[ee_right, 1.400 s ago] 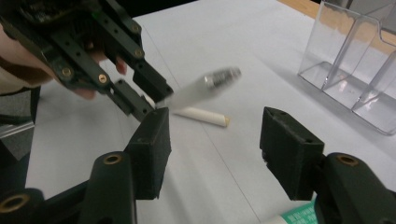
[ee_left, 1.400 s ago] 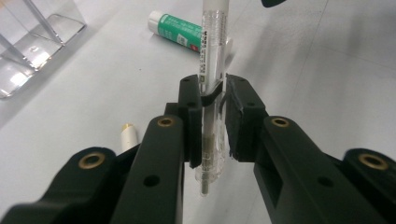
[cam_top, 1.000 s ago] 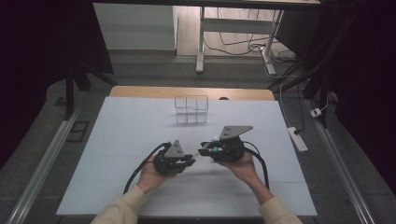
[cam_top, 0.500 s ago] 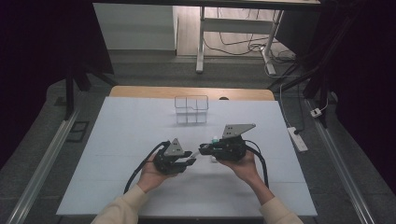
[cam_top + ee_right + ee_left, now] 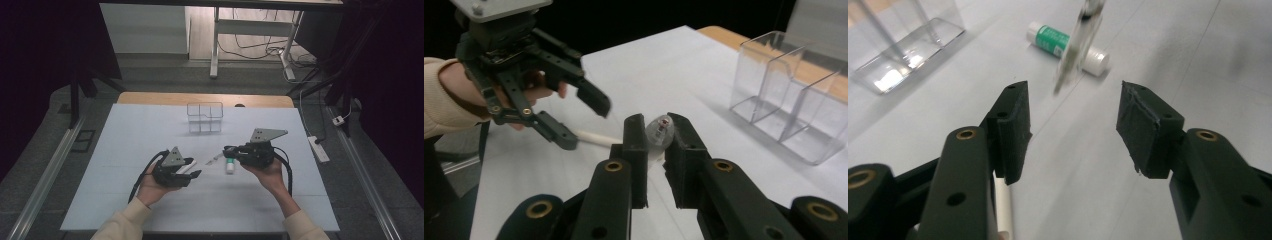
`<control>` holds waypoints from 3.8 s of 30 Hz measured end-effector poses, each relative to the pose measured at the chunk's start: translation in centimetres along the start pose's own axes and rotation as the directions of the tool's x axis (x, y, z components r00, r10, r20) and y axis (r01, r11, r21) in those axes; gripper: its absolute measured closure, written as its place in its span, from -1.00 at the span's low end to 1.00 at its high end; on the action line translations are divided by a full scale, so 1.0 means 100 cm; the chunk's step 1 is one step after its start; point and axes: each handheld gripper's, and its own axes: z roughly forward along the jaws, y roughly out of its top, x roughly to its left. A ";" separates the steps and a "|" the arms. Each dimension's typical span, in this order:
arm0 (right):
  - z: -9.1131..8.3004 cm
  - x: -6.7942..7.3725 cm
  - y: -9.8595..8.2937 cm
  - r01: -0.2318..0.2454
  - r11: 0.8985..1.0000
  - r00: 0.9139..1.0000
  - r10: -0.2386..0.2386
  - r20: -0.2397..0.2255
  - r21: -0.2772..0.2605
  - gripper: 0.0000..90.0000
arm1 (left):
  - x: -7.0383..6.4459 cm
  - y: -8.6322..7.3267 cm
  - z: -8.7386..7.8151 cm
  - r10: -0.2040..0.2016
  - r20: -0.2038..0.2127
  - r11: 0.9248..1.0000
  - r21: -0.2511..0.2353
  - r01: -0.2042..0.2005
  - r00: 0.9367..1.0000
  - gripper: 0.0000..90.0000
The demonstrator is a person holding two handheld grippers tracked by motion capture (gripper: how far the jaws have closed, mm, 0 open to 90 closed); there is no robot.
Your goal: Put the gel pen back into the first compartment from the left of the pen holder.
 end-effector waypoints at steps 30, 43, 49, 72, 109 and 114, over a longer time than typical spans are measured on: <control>0.004 -0.016 0.026 -0.027 0.995 0.993 0.038 0.111 -0.099 0.75 | 0.021 -0.054 -0.051 -0.095 -0.076 0.995 0.030 0.098 0.993 -0.01; 0.023 -0.029 0.051 -0.046 0.994 0.990 0.059 0.130 -0.094 0.75 | 0.027 -0.060 -0.050 -0.122 -0.067 0.992 0.033 0.124 0.990 -0.02; 0.031 -0.036 0.057 -0.058 0.993 0.988 0.071 0.139 -0.098 0.75 | 0.028 -0.061 -0.048 -0.120 -0.061 0.991 0.046 0.122 0.991 -0.03; 0.032 -0.051 0.077 -0.097 0.983 0.982 0.120 0.145 -0.155 0.75 | 0.030 -0.062 -0.047 -0.136 -0.063 0.989 0.046 0.139 0.989 -0.07; 0.096 -0.098 0.090 -0.194 0.979 0.950 0.204 0.235 -0.068 0.08 | 0.033 -0.065 -0.044 -0.137 -0.058 0.988 0.062 0.140 0.989 -0.09; 0.085 -0.094 0.087 -0.172 0.983 0.952 0.182 0.244 -0.061 0.01 | 0.032 -0.065 -0.043 -0.134 -0.060 0.988 0.067 0.138 0.989 -0.10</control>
